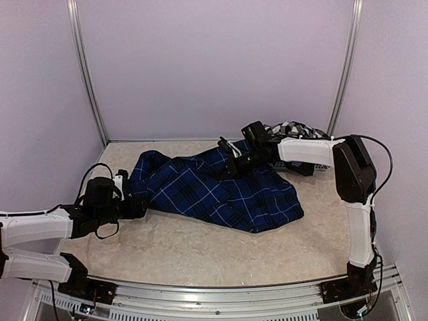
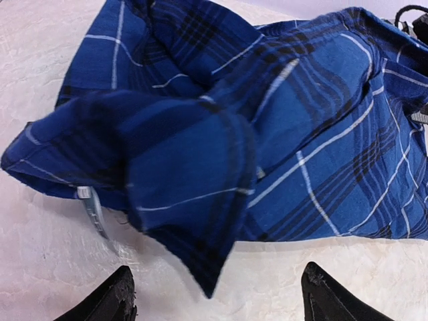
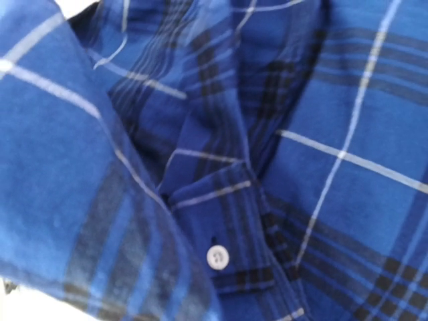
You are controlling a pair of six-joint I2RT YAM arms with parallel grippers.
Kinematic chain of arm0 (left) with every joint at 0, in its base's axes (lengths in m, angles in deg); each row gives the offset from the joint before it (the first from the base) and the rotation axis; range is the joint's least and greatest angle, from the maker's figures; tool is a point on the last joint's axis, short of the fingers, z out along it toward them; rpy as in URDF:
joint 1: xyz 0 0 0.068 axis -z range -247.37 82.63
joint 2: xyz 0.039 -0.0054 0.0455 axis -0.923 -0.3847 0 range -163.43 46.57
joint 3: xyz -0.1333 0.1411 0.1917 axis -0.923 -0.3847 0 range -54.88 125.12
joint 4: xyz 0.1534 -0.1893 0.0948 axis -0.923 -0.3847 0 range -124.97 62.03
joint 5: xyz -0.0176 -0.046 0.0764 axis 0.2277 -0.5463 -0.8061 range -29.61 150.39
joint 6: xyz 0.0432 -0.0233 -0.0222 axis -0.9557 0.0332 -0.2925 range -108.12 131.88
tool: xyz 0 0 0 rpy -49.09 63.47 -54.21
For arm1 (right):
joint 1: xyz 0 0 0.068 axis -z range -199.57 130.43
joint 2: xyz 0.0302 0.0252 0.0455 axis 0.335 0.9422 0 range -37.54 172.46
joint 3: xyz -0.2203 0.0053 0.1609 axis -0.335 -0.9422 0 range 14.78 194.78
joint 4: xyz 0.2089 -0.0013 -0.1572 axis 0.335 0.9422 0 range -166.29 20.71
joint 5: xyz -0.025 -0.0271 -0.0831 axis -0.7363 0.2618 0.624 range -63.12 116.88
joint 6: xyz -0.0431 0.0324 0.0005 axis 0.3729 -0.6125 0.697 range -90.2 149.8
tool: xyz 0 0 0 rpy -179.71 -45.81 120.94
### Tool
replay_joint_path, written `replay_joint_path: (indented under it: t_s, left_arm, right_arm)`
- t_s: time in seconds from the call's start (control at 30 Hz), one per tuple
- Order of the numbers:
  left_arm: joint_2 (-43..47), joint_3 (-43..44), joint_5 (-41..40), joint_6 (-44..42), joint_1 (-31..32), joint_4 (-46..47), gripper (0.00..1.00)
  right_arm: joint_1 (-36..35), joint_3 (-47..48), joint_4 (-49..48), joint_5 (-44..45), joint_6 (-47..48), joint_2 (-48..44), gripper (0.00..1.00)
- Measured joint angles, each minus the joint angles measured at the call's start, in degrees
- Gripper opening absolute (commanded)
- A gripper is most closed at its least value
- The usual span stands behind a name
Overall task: Fold and stack the long sleeve shirts
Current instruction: Smooth out the flattened shirt at the center of the board.
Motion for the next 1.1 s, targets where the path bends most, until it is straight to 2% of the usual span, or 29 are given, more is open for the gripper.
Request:
replay_joint_path:
  t_s: [0.13, 0.33, 0.57, 0.77, 0.93, 1.1]
  left_arm:
    - [-2.19, 0.02, 1.62, -0.59, -2.32, 2.49, 0.81]
    - [-7.43, 0.26, 5.81, -1.49, -2.47, 4.68, 0.77]
    - [-9.22, 1.25, 10.78, -4.28, 3.02, 7.58, 0.75]
    - [-11.52, 7.89, 13.03, -6.43, 4.33, 8.61, 0.73]
    - [-19.56, 15.65, 13.9, -7.61, 3.21, 8.22, 0.73]
    - [-25.42, 19.54, 14.27, -7.85, 1.79, 6.6, 0.73]
  right_arm:
    - [1.86, 0.0, -0.11, 0.76, -0.5, 0.02, 0.0]
    - [3.41, -0.26, -2.58, 1.25, -2.21, 0.11, 0.0]
    - [3.54, -0.42, -4.83, 0.66, -3.63, 0.79, 0.0]
    - [3.54, -1.81, -5.77, -0.11, -3.67, 1.05, 0.0]
    - [3.54, -2.36, -6.08, -0.76, -3.63, 1.05, 0.0]
    - [3.54, -2.47, -6.23, -1.03, -3.56, 1.05, 0.0]
